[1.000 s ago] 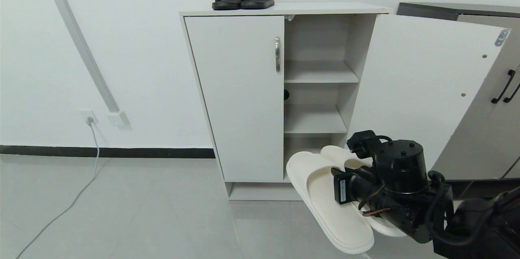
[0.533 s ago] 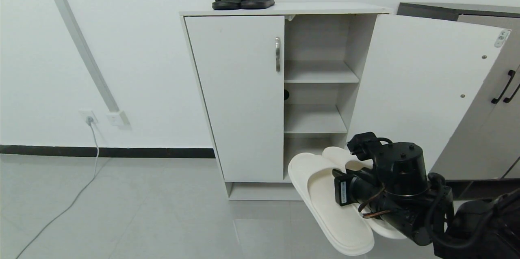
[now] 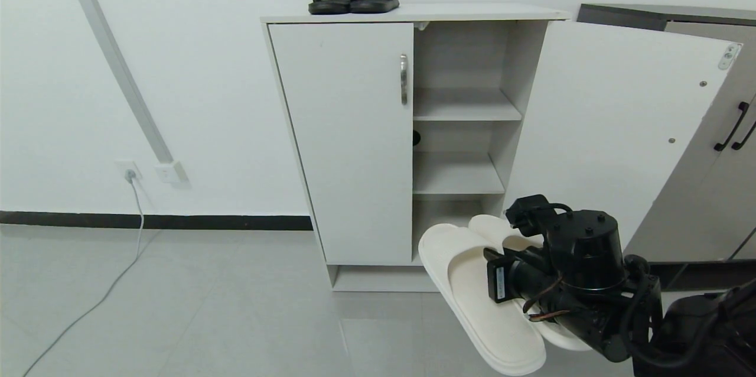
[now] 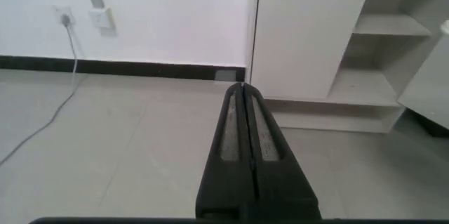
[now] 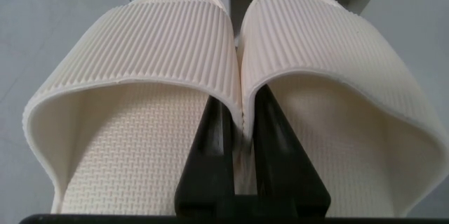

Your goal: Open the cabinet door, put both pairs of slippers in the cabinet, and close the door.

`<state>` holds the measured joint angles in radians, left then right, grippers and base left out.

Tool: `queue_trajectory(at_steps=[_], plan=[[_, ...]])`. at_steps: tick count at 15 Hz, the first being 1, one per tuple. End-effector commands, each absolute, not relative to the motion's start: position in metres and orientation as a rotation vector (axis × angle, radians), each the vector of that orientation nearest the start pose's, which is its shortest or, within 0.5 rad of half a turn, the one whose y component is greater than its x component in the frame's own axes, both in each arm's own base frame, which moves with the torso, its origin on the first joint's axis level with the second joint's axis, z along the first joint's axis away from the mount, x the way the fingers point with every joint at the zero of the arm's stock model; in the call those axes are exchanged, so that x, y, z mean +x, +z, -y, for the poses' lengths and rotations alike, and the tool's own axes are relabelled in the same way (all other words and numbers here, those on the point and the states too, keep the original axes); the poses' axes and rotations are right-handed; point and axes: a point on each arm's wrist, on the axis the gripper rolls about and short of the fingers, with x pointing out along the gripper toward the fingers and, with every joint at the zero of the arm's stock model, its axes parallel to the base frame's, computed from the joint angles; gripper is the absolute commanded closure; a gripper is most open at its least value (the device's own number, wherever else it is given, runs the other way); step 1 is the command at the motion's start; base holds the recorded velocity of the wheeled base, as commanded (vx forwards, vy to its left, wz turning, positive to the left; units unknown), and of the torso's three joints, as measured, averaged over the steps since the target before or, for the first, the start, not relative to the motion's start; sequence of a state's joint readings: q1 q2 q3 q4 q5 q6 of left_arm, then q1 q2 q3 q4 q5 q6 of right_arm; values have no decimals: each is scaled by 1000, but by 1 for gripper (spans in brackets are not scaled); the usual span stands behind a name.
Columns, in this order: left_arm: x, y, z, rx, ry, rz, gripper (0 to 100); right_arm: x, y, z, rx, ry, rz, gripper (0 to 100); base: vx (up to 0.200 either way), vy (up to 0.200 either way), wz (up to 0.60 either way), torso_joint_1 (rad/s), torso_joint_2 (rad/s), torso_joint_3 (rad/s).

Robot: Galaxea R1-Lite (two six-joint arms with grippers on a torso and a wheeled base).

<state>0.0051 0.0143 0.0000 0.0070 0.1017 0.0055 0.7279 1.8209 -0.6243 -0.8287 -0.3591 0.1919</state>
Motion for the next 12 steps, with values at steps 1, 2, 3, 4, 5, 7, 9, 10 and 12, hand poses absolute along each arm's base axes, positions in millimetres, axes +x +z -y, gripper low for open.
queue_trajectory(at_steps=[1, 2, 3, 4, 5, 7, 9, 10, 12], plan=[[-23, 75, -2, 26, 81, -1, 100, 230, 118, -196, -3, 336, -349, 100, 0, 0, 0, 0, 0, 0], [-23, 75, 0, 37, 28, -2, 100, 229, 118, -199, -6, 341, -341, 100, 0, 0, 0, 0, 0, 0], [-23, 75, 0, 40, -2, -2, 100, 227, 120, -202, -11, 318, -327, 100, 0, 0, 0, 0, 0, 0], [-23, 75, 0, 32, -3, -1, 100, 226, 121, -206, -11, 304, -315, 100, 0, 0, 0, 0, 0, 0], [-23, 75, 0, 31, -3, -1, 100, 229, 122, -215, -7, 282, -297, 100, 0, 0, 0, 0, 0, 0], [-23, 75, 0, 31, -3, -1, 100, 244, 123, -226, -1, 173, -257, 100, 0, 0, 0, 0, 0, 0], [-23, 75, 0, 29, -3, -1, 100, 256, 121, -237, 11, 113, -236, 100, 0, 0, 0, 0, 0, 0], [-23, 75, 0, 23, -3, -1, 100, 261, 116, -243, 2, 74, -232, 100, 0, 0, 0, 0, 0, 0], [-23, 75, 0, 21, -3, -2, 100, 268, 111, -249, -3, 24, -221, 100, 0, -200, 0, 7, 2, 5]])
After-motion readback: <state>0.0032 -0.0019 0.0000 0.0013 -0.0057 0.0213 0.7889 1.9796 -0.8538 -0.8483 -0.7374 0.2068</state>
